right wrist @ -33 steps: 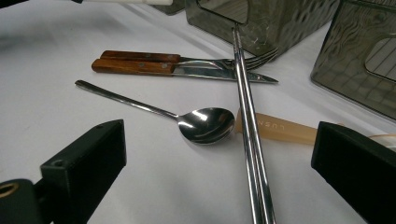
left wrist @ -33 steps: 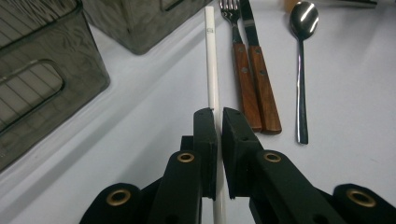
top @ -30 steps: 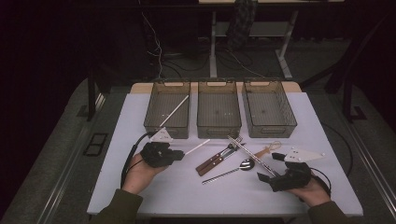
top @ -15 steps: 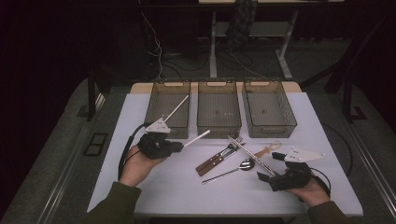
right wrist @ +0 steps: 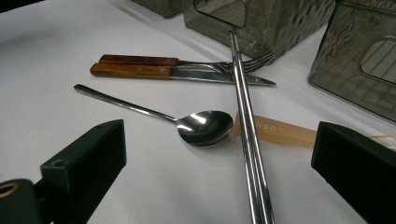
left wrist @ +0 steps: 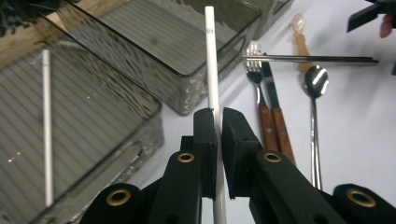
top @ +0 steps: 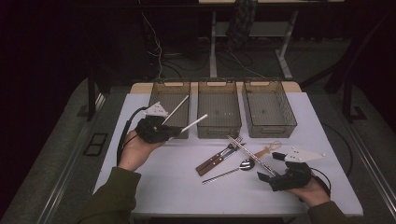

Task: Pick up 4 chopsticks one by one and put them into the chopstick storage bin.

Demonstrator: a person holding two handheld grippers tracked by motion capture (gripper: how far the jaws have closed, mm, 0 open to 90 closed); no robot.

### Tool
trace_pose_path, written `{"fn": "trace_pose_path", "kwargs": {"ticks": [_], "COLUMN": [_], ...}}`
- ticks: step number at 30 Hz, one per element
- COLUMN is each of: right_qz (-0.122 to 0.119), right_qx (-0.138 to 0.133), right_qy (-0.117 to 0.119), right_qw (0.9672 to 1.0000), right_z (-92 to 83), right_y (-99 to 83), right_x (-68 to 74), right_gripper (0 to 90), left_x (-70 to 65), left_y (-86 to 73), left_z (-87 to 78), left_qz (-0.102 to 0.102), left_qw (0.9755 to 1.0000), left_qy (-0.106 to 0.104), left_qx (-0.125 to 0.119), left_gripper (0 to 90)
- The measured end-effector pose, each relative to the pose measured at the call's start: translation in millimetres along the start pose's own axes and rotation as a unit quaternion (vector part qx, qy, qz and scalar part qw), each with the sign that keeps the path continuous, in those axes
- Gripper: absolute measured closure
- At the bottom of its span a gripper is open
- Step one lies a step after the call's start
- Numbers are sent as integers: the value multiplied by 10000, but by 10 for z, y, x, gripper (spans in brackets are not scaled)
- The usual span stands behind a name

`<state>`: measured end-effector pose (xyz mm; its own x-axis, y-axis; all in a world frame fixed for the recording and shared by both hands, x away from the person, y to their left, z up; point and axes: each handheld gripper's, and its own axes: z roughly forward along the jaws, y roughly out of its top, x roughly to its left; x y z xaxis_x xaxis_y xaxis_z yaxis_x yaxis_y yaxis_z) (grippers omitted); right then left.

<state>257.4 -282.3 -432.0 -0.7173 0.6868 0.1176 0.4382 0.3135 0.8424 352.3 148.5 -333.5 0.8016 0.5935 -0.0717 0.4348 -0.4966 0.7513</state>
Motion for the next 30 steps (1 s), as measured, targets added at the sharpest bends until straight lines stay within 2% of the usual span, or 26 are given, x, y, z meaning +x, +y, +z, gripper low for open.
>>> {"fn": "trace_pose_path", "kwargs": {"ticks": [13,17,20,24,30], "right_qz": [-8,15,10,23,29], "right_qx": [3,0,4,-7,-9], "right_qy": [-1,-3,-2,-8,-1], "right_qw": [10000,10000,10000,10000,10000], "right_z": [0,-2,-1,-7,-10], "right_y": [-1,-2,-2,-2,-2], "right_x": [3,1,-1,-3,-2], "right_gripper": [27,27,27,27,27], "left_x": [270,367,436,578,819], "left_y": [254,328,386,435,448], "left_z": [111,163,208,250,296], "left_qz": [-149,-273,-278,-386,-575], "left_qw": [9996,9992,9987,9976,9955], "left_qy": [240,284,434,571,726], "left_qx": [38,-35,-8,-32,-202], "left_gripper": [841,841,841,841,841]}}
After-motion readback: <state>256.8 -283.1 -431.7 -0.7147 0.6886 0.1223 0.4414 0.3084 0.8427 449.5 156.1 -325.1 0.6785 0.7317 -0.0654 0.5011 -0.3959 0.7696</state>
